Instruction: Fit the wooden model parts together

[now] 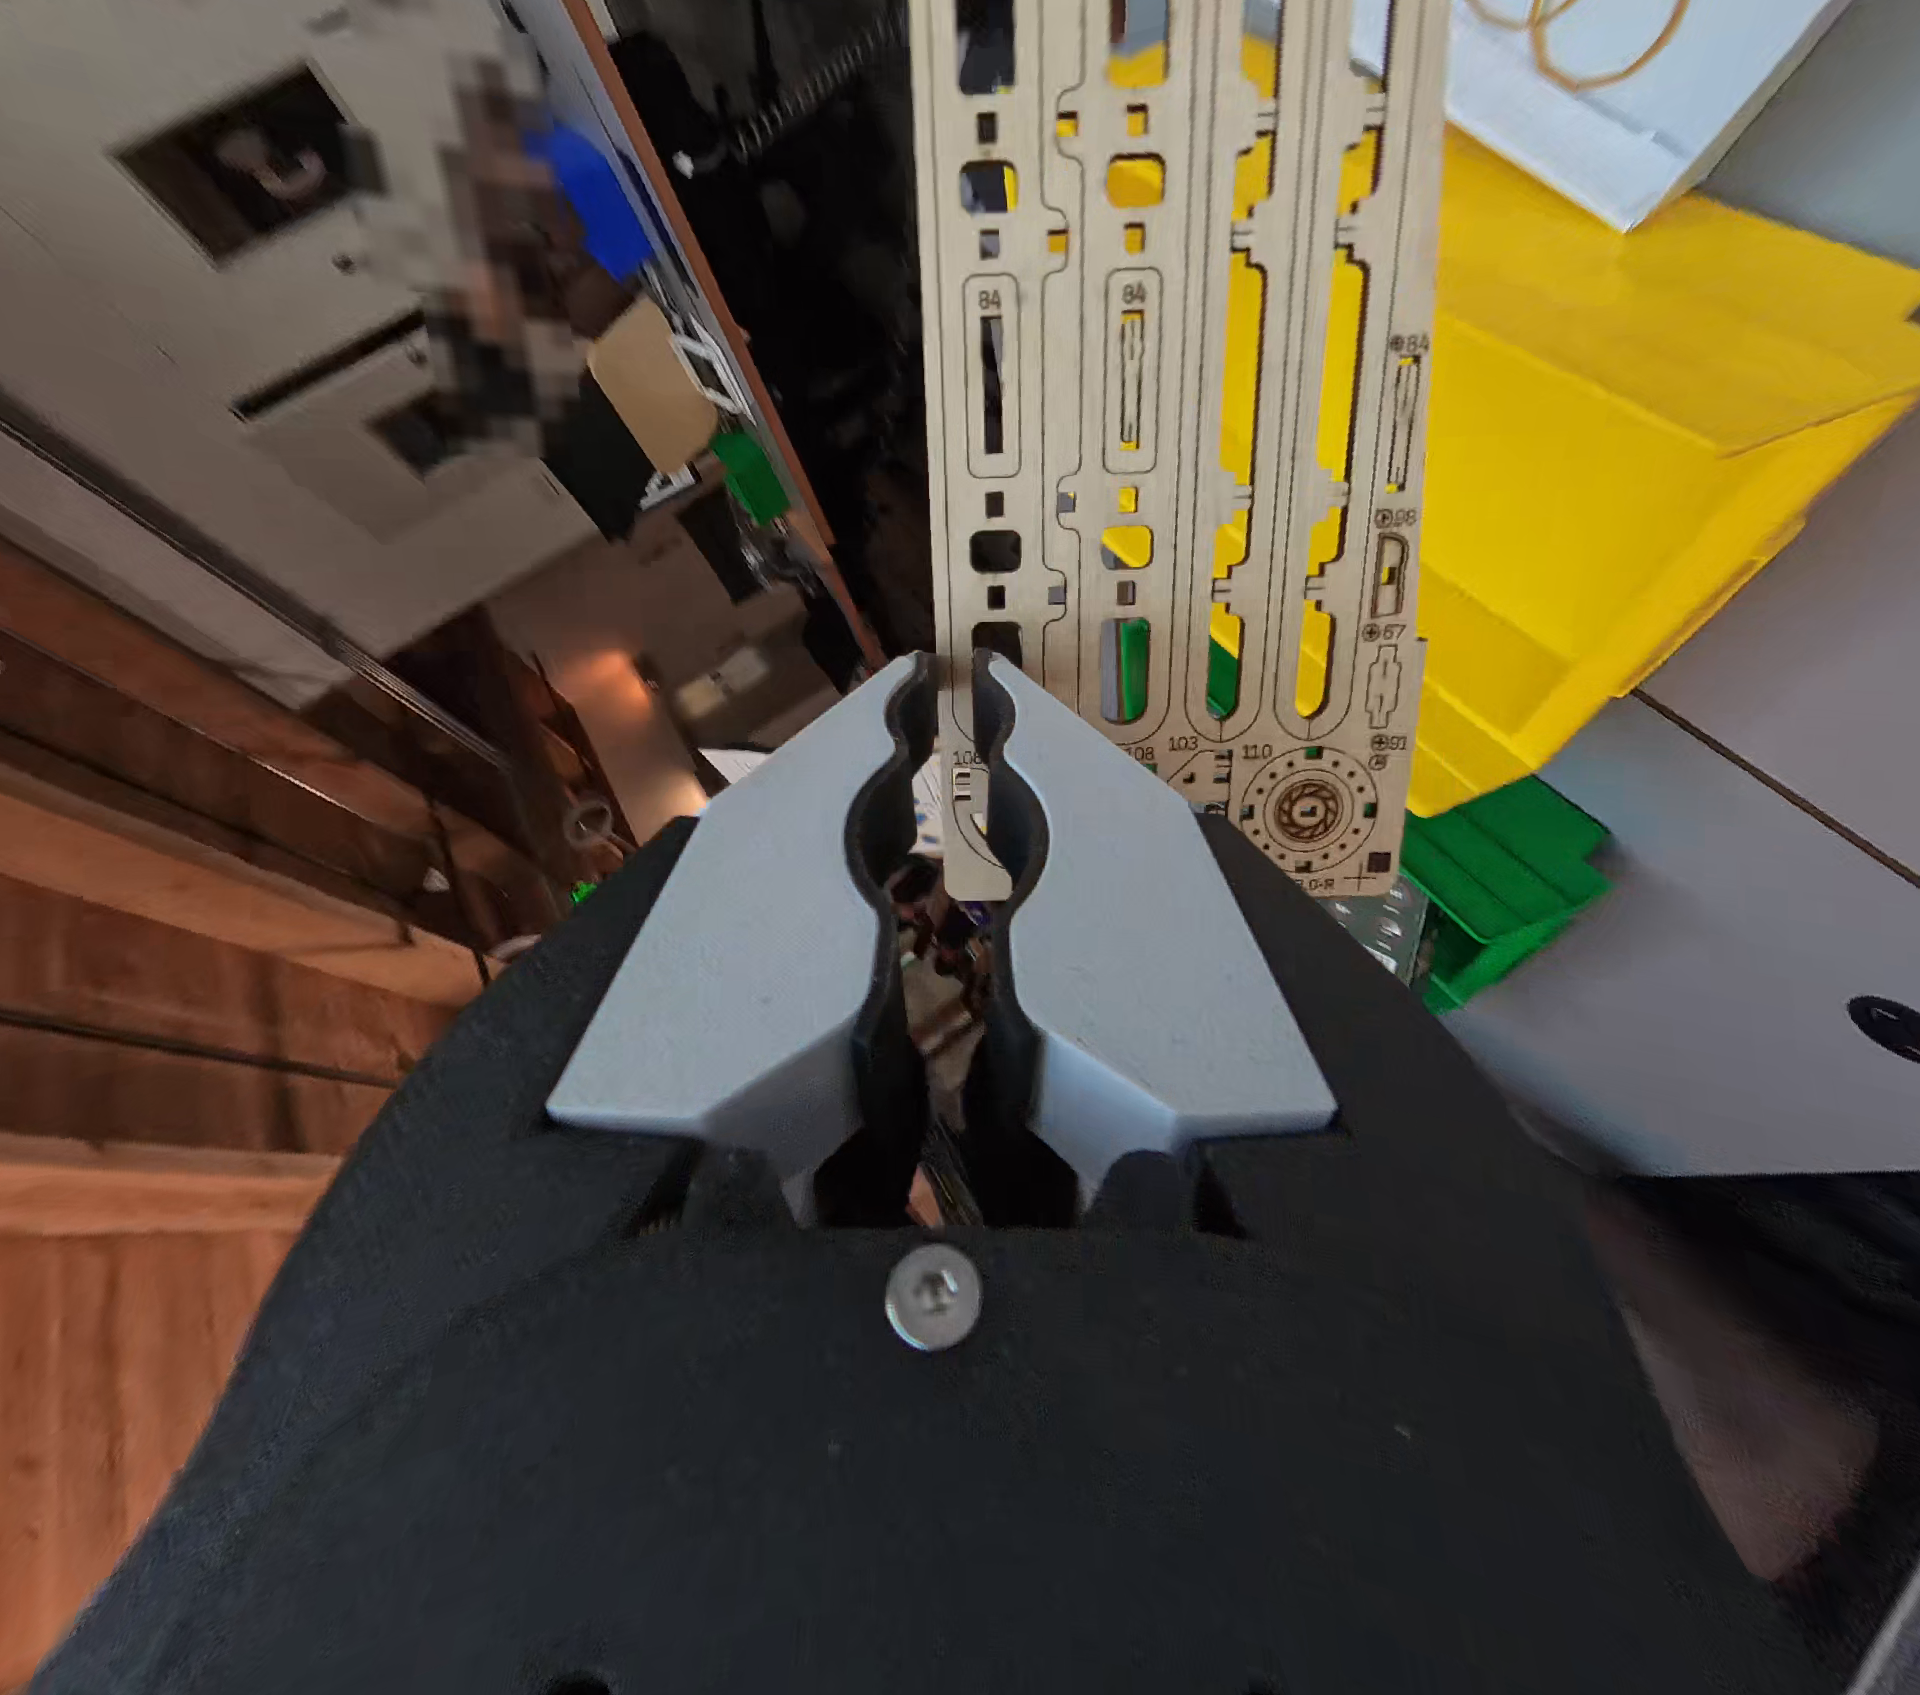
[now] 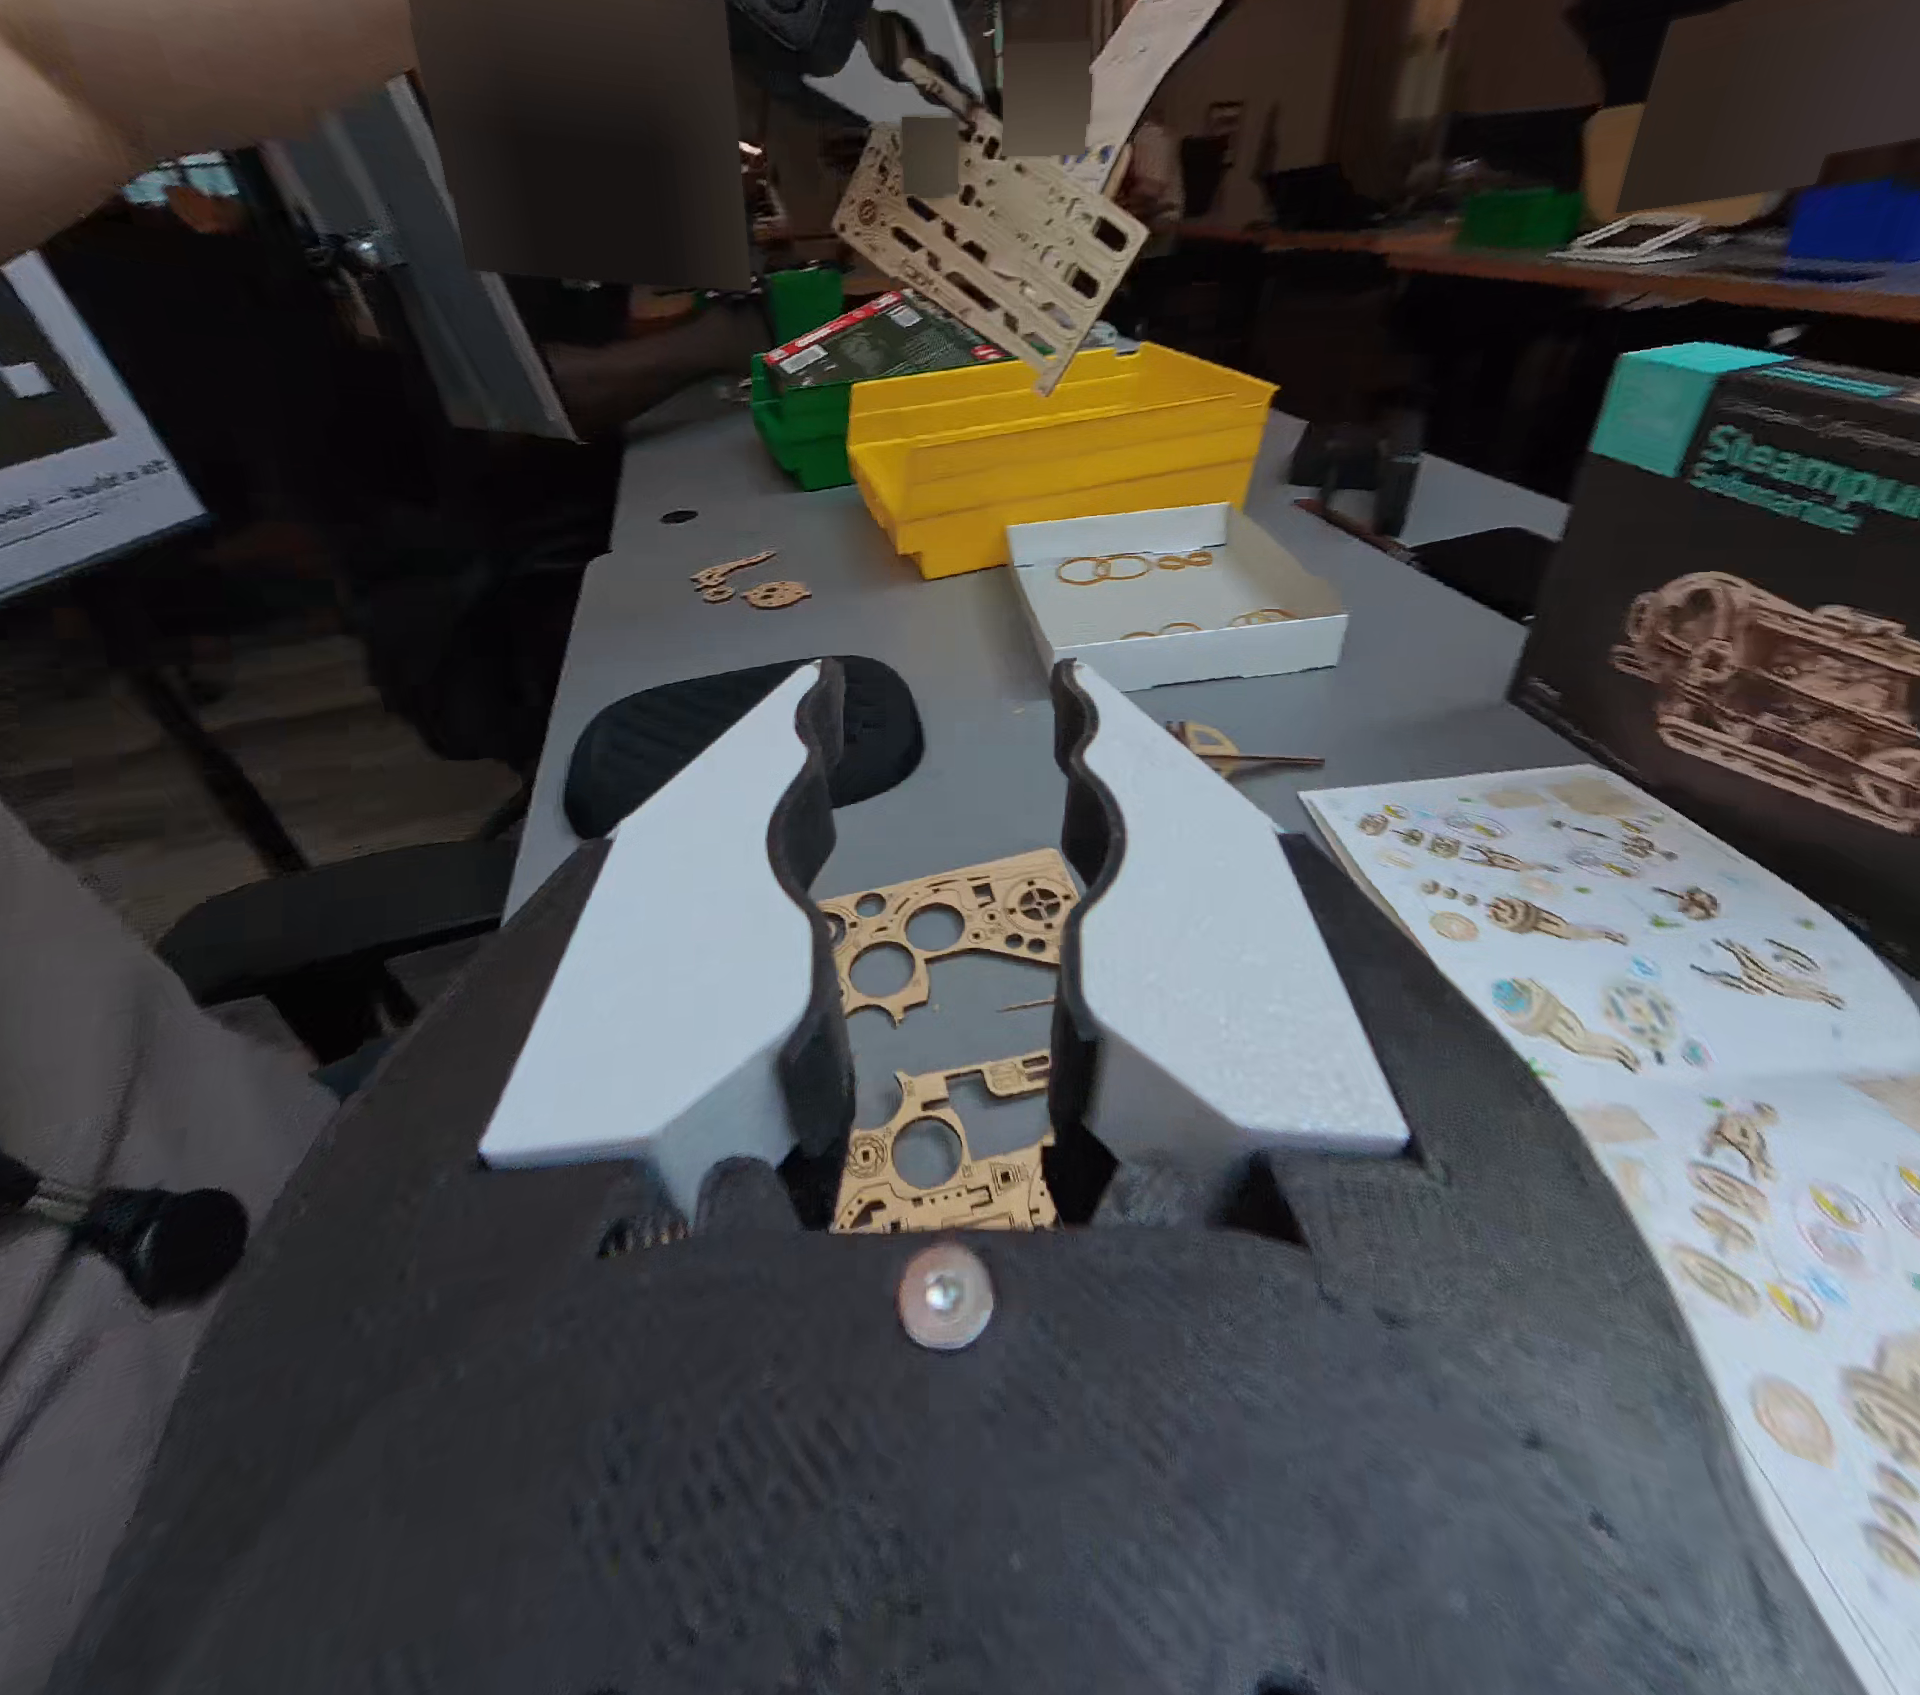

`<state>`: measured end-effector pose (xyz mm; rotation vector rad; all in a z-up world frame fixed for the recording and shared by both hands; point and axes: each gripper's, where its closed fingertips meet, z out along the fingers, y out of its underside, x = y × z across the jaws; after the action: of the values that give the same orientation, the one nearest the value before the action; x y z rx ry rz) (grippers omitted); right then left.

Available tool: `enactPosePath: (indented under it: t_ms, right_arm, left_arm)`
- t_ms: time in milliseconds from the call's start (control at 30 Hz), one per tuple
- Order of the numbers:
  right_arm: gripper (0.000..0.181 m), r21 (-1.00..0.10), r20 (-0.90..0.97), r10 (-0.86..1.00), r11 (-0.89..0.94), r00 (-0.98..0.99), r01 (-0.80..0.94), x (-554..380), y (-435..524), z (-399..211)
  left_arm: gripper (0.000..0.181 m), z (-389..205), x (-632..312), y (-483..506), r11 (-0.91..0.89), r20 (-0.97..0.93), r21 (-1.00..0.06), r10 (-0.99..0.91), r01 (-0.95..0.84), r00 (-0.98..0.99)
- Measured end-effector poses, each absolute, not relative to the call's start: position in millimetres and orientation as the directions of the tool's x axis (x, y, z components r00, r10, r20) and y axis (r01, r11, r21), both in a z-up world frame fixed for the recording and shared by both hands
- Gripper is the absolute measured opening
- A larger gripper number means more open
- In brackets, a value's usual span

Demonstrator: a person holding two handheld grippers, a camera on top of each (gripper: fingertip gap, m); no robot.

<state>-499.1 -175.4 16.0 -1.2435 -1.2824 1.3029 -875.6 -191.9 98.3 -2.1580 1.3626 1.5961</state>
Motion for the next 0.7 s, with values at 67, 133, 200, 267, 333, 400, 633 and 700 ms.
enactPosePath:
  t_ms: [67,133,200,267,333,400,633,700]
  right_arm:
    - [0.042,-0.993,-0.071,0.976,-0.049,-0.206,0.108,-529,-178,33]
    - [0.052,-0.992,-0.065,0.964,-0.034,-0.258,0.122,-557,-174,56]
    - [0.06,-0.987,-0.019,0.965,0.024,-0.262,0.16,-581,-165,72]
    - [0.064,-0.966,0.086,0.964,0.143,-0.253,0.215,-599,-155,76]
    - [0.067,-0.939,0.069,0.943,0.172,-0.326,0.299,-608,-161,67]
    - [0.067,-0.921,-0.023,0.915,0.137,-0.403,0.364,-611,-173,56]
    - [0.05,-0.84,-0.17,0.876,0.111,-0.451,0.532,-598,-195,7]
    - [0.033,-0.831,-0.235,0.857,0.068,-0.459,0.553,-593,-202,0]
  left_arm:
    - [0.005,99,-834,-188,-0.478,-0.789,0.409,-0.613,-0.777,-0.038]
    - [0.005,96,-796,-186,-0.356,-0.743,0.457,-0.657,-0.815,-0.13]
    - [0.005,91,-760,-186,-0.222,-0.686,0.519,-0.684,-0.825,-0.248]
    - [0.005,83,-726,-188,-0.091,-0.621,0.57,-0.698,-0.816,-0.356]
    - [0.005,75,-696,-191,0.01,-0.573,0.588,-0.701,-0.809,-0.425]
    - [0.005,67,-668,-193,0.109,-0.529,0.602,-0.688,-0.791,-0.497]
    - [0.005,47,-612,-189,0.278,-0.447,0.624,-0.641,-0.731,-0.625]
    - [0.005,40,-599,-191,0.323,-0.431,0.609,-0.632,-0.725,-0.644]
